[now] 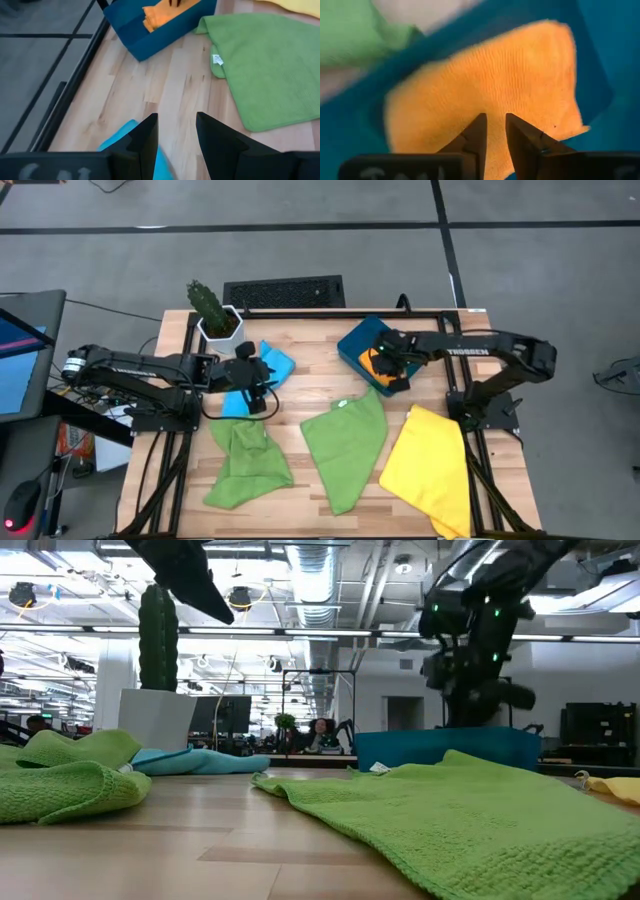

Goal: Fold microfiber towels
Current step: Put the folded orange microfiber towel into the blue bin, then fold the right green microfiber towel

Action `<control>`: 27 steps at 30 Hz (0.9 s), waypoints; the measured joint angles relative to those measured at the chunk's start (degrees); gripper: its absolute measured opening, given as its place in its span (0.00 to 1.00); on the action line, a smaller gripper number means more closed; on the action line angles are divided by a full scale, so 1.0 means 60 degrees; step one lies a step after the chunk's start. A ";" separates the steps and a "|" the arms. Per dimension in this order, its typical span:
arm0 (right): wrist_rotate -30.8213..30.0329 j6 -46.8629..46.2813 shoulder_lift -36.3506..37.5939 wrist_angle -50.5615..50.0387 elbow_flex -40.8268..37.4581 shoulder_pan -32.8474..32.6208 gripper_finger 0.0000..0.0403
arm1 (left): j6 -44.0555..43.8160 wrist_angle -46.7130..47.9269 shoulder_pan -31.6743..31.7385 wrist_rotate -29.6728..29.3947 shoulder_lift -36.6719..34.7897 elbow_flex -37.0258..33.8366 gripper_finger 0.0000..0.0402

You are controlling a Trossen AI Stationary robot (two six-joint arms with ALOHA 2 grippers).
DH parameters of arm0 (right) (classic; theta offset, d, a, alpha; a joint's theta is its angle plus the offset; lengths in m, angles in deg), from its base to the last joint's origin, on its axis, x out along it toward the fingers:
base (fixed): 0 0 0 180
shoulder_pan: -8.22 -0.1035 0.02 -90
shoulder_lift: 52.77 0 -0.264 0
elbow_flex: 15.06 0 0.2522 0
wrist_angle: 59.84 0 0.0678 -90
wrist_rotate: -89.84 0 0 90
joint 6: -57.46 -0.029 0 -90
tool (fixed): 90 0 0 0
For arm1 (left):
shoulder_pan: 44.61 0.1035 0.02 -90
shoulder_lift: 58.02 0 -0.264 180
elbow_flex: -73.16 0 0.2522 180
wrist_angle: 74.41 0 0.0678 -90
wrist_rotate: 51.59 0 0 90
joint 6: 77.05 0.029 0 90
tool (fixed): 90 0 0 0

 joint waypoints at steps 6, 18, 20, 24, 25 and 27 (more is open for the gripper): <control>-0.1175 0.0866 -0.0386 0.1284 0.0187 0.0504 0.23 | -0.0230 -0.0508 0.0168 0.0686 0.0000 -0.0295 0.32; -0.0688 -0.0882 0.1612 -0.0555 0.2263 0.0187 0.23 | -0.1558 -0.4910 0.0022 0.2552 0.0829 -0.2449 0.46; -0.0350 -0.1314 0.2075 -0.0716 0.2255 -0.0078 0.23 | -0.1771 -0.5631 -0.0105 0.2682 0.1422 -0.2756 0.47; -0.0311 -0.2038 0.2673 -0.0767 0.2252 -0.0748 0.23 | -0.2013 -0.6779 -0.0375 0.2998 0.2894 -0.2737 0.47; -0.0314 -0.2184 0.2779 -0.0758 0.2252 -0.0908 0.23 | -0.2031 -0.6942 -0.0454 0.3006 0.3292 -0.2609 0.47; -0.0304 -0.2405 0.2949 -0.0780 0.2252 -0.1192 0.23 | -0.2021 -0.7019 -0.0606 0.3007 0.3931 -0.2346 0.47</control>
